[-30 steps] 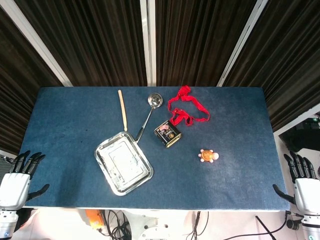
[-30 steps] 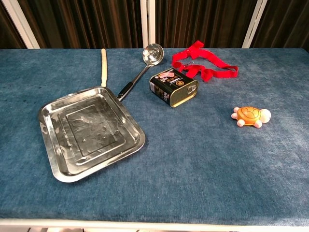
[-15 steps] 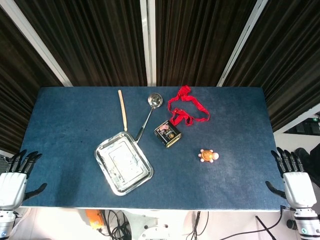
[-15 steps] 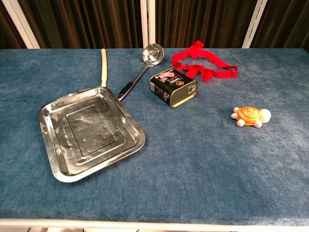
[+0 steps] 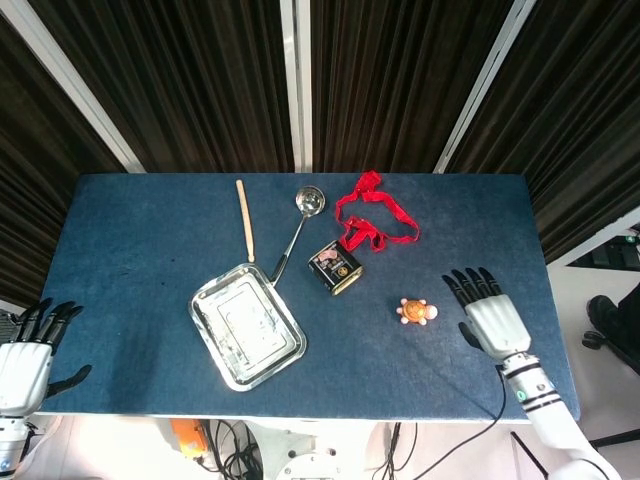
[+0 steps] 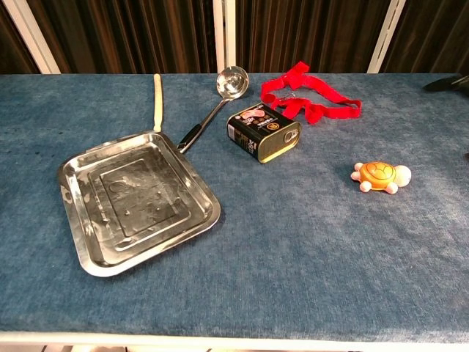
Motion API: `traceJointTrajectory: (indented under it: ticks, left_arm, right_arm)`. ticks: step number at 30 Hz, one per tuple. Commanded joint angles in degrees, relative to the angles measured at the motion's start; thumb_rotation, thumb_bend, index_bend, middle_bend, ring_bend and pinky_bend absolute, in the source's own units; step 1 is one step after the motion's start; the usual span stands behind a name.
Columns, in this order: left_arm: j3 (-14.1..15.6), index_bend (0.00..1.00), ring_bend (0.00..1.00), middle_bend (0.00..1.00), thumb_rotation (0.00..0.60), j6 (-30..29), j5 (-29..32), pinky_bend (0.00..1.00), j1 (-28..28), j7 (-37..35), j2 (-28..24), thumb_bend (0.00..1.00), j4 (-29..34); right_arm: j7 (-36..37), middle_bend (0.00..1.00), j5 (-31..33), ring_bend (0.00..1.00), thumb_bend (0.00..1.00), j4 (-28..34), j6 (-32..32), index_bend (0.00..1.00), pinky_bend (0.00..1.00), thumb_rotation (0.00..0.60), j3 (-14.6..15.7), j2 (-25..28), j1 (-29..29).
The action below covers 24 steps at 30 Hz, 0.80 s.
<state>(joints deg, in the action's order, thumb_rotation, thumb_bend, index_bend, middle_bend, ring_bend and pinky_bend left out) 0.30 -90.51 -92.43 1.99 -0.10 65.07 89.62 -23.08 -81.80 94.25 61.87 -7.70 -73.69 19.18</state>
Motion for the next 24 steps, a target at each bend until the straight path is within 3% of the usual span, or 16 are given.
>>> traceJointTrajectory:
  ticks: [1,10,17,20,24]
  left_arm:
    - [0.1,0.16,0.0,0.13,0.6,0.0,0.3,0.1,-0.2,-0.5,-0.1,0.14,-0.2]
    - [0.1,0.16,0.0,0.13,0.6,0.3,1.0,0.1,-0.3,-2.4,0.4,0.14,-2.1]
    - [0.0,0.16,0.0,0.13,0.6,0.3,1.0,0.1,-0.3,-3.1,0.5,0.14,-2.7]
    - [0.1,0.16,0.0,0.13,0.6,0.3,0.9,0.1,-0.3,-3.2,0.6,0.14,-2.8]
    - [0.1,0.16,0.0,0.13,0.6,0.5,1.0,0.1,-0.3,-3.2,0.6,0.14,-2.9]
  right_arm:
    - [-6.6,0.08,6.8,0.0,0.33,-2.6,-5.2,0.0,0.0,0.6,-1.6,-6.2,5.1]
    - [-12.0,0.14,13.0,0.0,0.34,-6.2,-6.5,0.0,0.0,0.6,-1.0,-12.4,8.4]
    - [-12.8,0.23,15.1,0.0,0.4,-8.1,-6.3,0.09,0.0,0.6,-0.2,-14.4,9.7]
    - [-12.2,0.29,14.7,0.0,0.44,-8.9,-5.5,0.17,0.0,0.6,0.2,-15.1,9.9]
    - [-11.0,0.46,12.8,0.03,0.46,-10.8,-3.5,0.4,0.0,0.6,1.1,-16.6,9.8]
